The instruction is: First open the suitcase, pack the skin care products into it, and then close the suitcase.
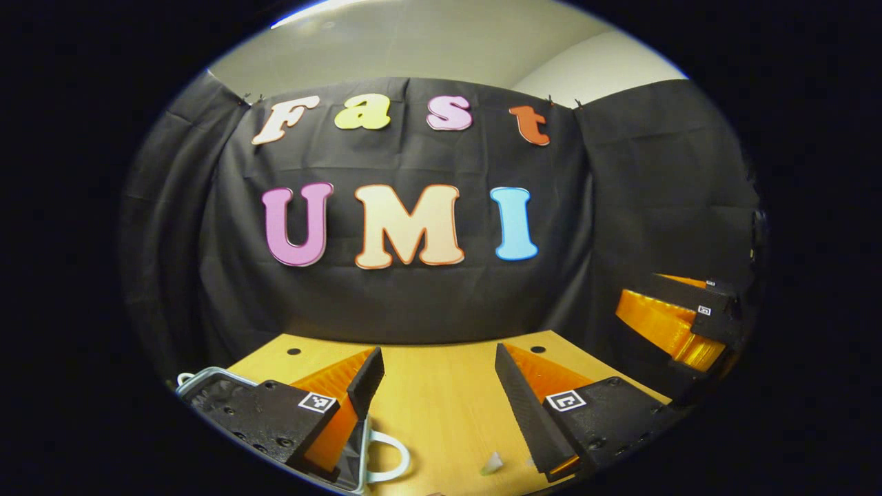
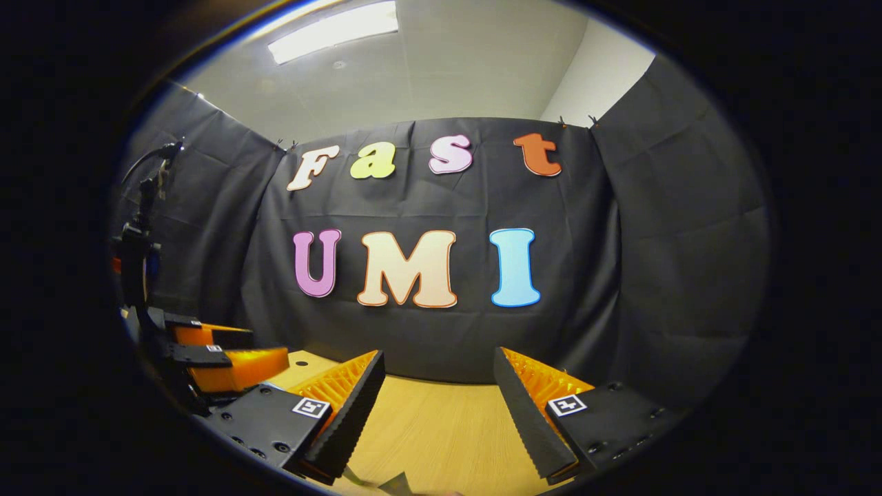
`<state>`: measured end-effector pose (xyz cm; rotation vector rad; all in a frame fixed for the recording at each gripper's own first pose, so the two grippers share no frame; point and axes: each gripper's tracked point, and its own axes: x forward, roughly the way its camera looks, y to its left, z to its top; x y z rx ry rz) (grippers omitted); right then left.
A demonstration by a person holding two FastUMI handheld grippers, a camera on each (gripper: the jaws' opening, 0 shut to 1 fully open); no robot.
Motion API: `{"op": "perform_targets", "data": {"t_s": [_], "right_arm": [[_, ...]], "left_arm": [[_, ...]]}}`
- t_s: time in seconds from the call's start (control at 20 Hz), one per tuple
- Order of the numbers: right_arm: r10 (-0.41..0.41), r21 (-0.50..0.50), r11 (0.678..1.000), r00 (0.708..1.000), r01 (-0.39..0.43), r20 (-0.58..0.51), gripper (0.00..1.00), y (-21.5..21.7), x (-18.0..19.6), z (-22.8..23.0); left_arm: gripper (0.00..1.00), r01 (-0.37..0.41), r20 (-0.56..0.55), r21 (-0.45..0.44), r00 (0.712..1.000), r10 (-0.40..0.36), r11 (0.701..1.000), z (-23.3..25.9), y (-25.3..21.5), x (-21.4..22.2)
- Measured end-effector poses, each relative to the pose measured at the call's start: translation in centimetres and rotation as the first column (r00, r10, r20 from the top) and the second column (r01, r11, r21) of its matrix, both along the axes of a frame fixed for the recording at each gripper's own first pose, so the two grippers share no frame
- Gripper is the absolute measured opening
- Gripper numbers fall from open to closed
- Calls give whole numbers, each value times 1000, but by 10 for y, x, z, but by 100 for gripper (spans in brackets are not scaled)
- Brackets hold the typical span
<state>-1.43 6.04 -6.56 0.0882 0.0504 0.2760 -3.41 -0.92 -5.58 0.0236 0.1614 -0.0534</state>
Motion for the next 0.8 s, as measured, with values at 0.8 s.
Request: {"op": "perform_targets", "data": {"t_s": [0.8], "right_arm": [[4,-93,996,998,-10,-66,99,-16,-11,-32]], "left_arm": [[95,80,-389,-97,914,-112,992,-191,-42,-56]]}}
